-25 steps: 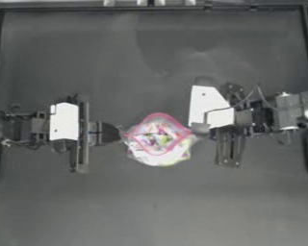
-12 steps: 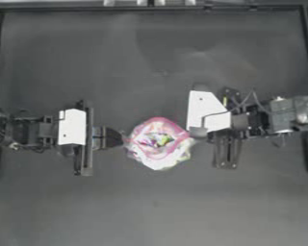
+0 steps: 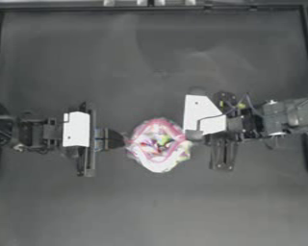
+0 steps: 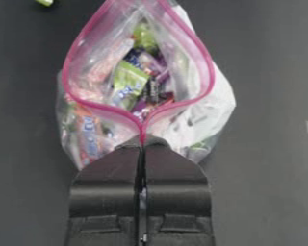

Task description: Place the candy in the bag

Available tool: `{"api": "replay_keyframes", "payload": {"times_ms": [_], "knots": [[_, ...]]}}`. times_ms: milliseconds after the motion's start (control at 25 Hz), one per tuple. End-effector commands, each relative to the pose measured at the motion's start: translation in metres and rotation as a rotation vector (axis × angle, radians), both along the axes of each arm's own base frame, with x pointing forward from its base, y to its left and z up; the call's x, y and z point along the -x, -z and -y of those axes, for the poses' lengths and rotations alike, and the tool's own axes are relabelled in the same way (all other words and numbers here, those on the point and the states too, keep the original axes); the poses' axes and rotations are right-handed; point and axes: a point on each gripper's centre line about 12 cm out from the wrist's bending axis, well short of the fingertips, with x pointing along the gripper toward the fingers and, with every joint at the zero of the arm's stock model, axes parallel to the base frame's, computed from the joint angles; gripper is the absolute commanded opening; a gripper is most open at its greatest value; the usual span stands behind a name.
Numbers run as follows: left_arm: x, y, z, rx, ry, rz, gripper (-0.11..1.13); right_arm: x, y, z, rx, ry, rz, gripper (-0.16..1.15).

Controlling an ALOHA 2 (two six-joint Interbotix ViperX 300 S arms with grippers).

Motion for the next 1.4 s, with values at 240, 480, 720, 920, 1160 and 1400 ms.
{"api": "replay_keyframes", "payload": {"times_ms": [240, 480, 720, 920, 1160, 1400], "knots": [[-0.0063, -0.0103, -0.0006, -0.007, 0.0, 0.05, 0.05, -0.0005, -0.0039, -0.0013, -0.011, 0.005, 0.025, 0.05], [-0.0071, -0.0041, -0.0007, -0.007, 0.0, 0.039, 0.05, -0.0001, -0.0022, -0.0018, -0.014, 0.004, 0.031, 0.05], [-0.0071, -0.0078, -0.0007, -0.009, 0.0, 0.053, 0.05, -0.0003, -0.0023, -0.0012, -0.004, -0.004, 0.032, 0.09], [-0.0071, -0.0088, -0.0007, -0.01, 0.0, 0.056, 0.05, -0.0026, -0.0051, -0.0018, -0.008, -0.008, 0.051, 0.43], [-0.0071, -0.0088, -0.0007, -0.01, 0.0, 0.056, 0.05, -0.0033, -0.0054, -0.0028, -0.024, 0.001, 0.052, 0.98], [-0.0071, -0.0093, -0.0007, -0.01, 0.0, 0.058, 0.05, -0.002, -0.0079, -0.0007, -0.025, 0.011, 0.052, 1.01]]}}
